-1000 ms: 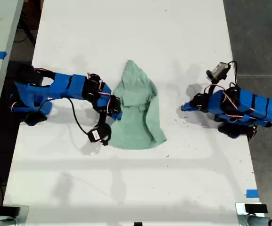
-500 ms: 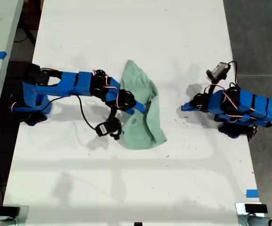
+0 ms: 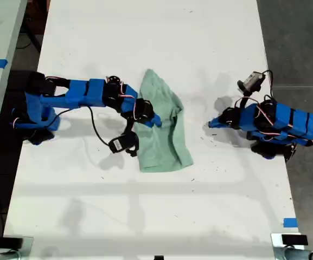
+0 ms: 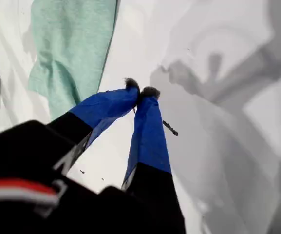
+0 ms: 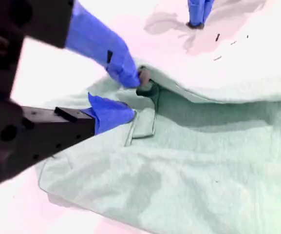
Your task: Fold t shirt
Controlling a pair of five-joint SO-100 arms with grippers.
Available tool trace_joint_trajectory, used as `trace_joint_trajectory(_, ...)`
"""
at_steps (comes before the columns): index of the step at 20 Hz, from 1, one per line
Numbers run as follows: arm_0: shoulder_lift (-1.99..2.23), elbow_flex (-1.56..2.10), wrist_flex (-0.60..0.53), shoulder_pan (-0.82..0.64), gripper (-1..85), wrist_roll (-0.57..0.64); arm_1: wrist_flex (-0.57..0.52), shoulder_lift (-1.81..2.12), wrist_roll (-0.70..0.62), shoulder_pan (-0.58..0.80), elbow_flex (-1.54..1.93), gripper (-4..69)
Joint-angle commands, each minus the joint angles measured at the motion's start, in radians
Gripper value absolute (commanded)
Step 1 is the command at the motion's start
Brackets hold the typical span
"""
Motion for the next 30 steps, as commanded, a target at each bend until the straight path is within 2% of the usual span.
trace_joint_trajectory(1, 0.278, -0.005, 0.044, -0.020, -0.1, 0.051, 0.005, 0.018, 0.008, 0.005, 0.057, 2.2)
trace_joint_trajectory(4, 0.644, 0.261, 0.072, -0.066, -0.1, 0.084, 0.005, 0.018, 0.008, 0.005, 0.057, 2.2)
trace_joint_trajectory(8, 1.387, 1.022, -0.114, -0.144, -0.2, 0.058, 0.005, 0.018, 0.008, 0.005, 0.057, 2.2)
trace_joint_trajectory(11, 1.913, 1.597, -0.244, -0.072, -0.2, -0.017, 0.005, 0.018, 0.009, 0.006, 0.057, 2.2)
trace_joint_trajectory(13, 2.203, 1.919, -0.285, -0.040, -0.2, -0.043, 0.005, 0.018, 0.011, 0.006, 0.057, 2.2)
trace_joint_trajectory(15, 2.154, 1.987, -0.324, -0.046, -0.2, -0.011, 0.002, 0.018, 0.006, 0.006, 0.057, 2.2)
trace_joint_trajectory(18, 2.148, 2.017, -0.319, -0.052, -0.2, 0.029, -0.100, 0.018, -0.140, -0.018, 0.057, 2.2)
trace_joint_trajectory(20, 2.206, 2.068, -0.310, -0.052, -0.2, 0.020, -0.118, 0.018, -0.170, -0.029, 0.055, 2.2)
trace_joint_trajectory(30, 2.201, 2.077, -0.275, -0.078, -0.2, 0.018, -0.061, 0.018, -0.089, -0.009, 0.057, 2.2)
